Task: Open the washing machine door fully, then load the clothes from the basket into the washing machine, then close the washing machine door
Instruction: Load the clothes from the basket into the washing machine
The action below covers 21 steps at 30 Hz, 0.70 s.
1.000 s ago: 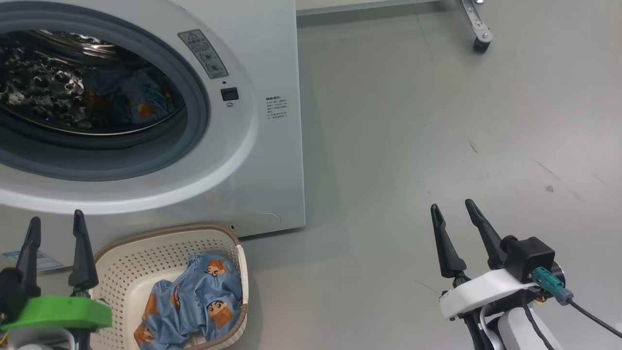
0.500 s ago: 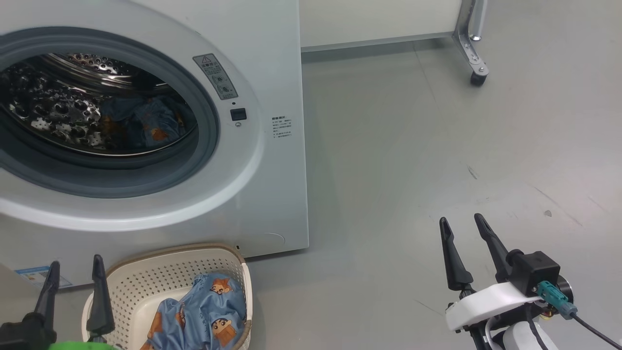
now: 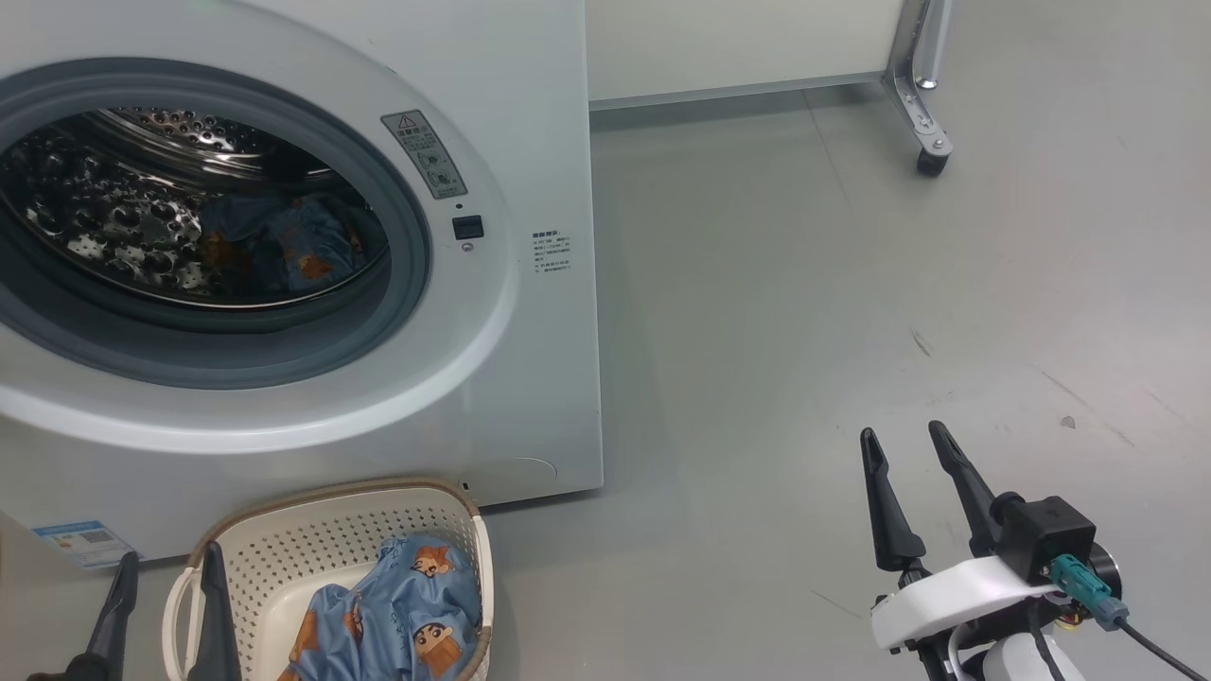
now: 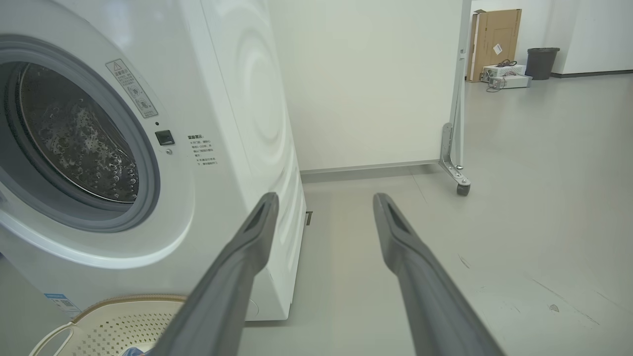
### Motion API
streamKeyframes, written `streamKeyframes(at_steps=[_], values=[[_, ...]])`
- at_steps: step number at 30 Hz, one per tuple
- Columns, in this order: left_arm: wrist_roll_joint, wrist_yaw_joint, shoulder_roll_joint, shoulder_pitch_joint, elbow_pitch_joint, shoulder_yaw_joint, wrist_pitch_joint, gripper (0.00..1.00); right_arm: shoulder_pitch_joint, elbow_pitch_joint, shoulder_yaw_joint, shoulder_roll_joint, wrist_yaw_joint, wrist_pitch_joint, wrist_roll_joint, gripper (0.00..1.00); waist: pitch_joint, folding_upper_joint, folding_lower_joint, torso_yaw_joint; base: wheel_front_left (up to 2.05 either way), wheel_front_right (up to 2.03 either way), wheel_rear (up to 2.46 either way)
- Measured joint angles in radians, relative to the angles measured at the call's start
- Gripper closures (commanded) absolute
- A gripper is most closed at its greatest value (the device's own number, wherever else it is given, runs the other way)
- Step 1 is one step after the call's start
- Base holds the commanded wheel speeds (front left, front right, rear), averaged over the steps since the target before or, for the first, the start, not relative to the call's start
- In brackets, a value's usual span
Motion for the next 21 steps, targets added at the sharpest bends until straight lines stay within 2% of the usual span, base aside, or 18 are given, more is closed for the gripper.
streamKeyframes(at_steps=[21], values=[[0.002, 0.000, -0.006, 0.026, -0.033, -0.001, 0.000, 0.00, 0.018, -0.014, -0.002, 0.000, 0.000, 0.000, -0.002, 0.00, -0.002, 0.0000, 0.0001, 0.008, 0.00, 0.00, 0.00]])
